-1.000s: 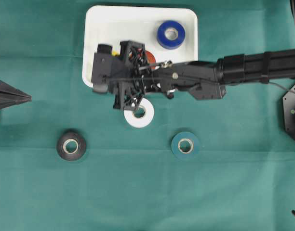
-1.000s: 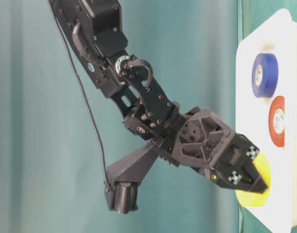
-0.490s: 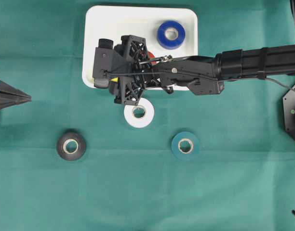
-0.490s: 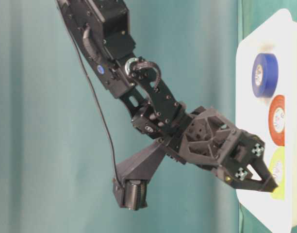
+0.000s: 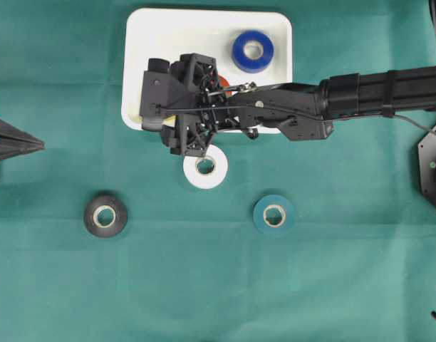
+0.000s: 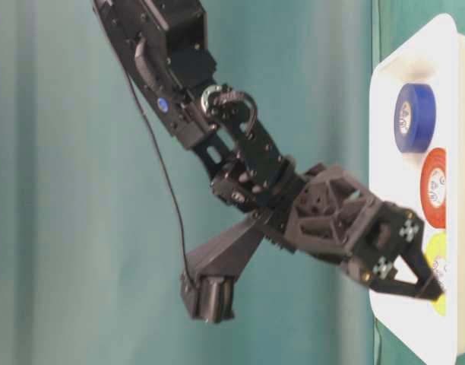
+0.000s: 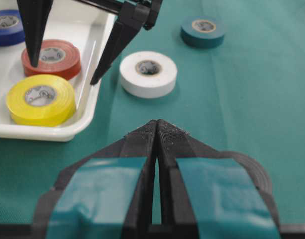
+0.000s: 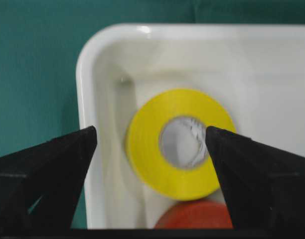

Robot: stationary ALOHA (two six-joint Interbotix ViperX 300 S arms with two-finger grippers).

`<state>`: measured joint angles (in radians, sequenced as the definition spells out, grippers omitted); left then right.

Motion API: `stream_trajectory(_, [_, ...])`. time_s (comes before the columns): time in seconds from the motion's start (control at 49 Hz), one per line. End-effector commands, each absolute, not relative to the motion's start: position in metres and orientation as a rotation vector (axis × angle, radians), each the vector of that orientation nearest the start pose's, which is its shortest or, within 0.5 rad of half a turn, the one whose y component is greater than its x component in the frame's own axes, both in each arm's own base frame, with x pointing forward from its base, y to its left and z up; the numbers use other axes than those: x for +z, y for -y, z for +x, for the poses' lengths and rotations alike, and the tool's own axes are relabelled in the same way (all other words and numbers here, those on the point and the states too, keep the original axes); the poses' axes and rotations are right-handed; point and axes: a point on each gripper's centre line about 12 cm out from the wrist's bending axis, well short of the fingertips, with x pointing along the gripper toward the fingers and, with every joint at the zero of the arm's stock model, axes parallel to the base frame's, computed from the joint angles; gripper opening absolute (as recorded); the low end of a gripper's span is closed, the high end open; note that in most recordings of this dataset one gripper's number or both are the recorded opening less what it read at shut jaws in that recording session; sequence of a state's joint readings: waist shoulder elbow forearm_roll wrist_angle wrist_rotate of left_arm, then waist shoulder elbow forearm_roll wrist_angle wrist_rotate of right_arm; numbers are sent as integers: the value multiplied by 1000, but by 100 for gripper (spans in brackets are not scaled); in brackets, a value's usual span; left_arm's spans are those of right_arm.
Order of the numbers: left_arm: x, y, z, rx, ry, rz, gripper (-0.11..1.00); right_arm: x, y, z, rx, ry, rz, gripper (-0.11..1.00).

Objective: Put the tape into the white case with the right arm.
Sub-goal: 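Lift the yellow roll and carry it into the white tray, then release the yellow roll and retract the right gripper to the right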

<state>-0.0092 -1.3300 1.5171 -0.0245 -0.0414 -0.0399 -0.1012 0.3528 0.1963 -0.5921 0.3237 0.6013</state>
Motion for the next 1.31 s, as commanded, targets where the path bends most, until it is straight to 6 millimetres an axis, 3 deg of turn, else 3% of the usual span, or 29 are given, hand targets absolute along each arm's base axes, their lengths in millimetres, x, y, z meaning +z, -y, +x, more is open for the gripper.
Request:
stream_trajectory(0.0, [187,1,135,0,-144,-67,0,179,68,483,-270,-750,1,66])
stream_trajectory(0.204, [187,1,134,1,-141,-67,0,188,58,441,-246,-745,15,65])
stream_trajectory(0.592, [185,0,134,2,-149,-66,0,189,36,339,-142,-659,69,65])
stream_trajectory(1.286, [183,-3,134,30,-151,-66,0,174,16,181,-104,-450,141,65])
